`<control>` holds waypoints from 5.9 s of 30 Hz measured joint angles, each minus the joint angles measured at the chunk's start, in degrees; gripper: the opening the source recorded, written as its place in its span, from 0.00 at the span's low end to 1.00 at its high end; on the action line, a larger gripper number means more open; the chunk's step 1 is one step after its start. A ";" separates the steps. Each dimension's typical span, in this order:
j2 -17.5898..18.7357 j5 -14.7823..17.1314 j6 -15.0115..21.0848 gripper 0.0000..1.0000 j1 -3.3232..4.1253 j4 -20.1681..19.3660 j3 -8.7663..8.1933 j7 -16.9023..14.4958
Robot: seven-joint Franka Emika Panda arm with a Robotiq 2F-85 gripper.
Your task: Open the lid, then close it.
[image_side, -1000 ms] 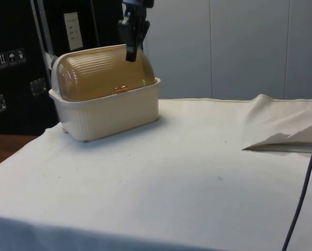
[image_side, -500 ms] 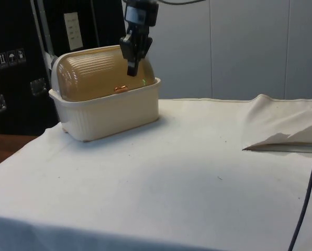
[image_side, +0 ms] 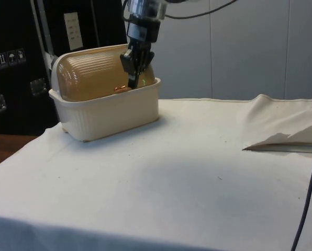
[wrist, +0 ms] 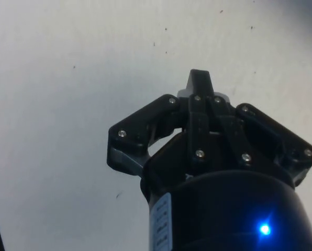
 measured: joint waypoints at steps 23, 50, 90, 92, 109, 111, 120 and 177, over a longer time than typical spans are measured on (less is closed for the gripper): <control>9.63 2.06 13.01 0.00 -0.69 0.17 -2.92 -0.40; 15.87 2.06 27.90 0.00 -0.80 0.11 -3.27 4.13; 18.39 2.06 33.06 0.00 -0.86 0.69 -5.27 9.91; 18.45 2.06 33.12 0.00 -0.86 0.69 -5.39 10.08; 18.85 2.06 33.35 0.00 -0.86 1.60 -6.02 13.64; 18.91 2.06 33.35 0.00 -0.86 1.78 -6.07 14.04; 19.37 2.06 33.35 0.00 -0.86 2.58 -6.42 15.99; 16.96 2.06 33.35 0.00 -0.63 5.39 -7.05 28.19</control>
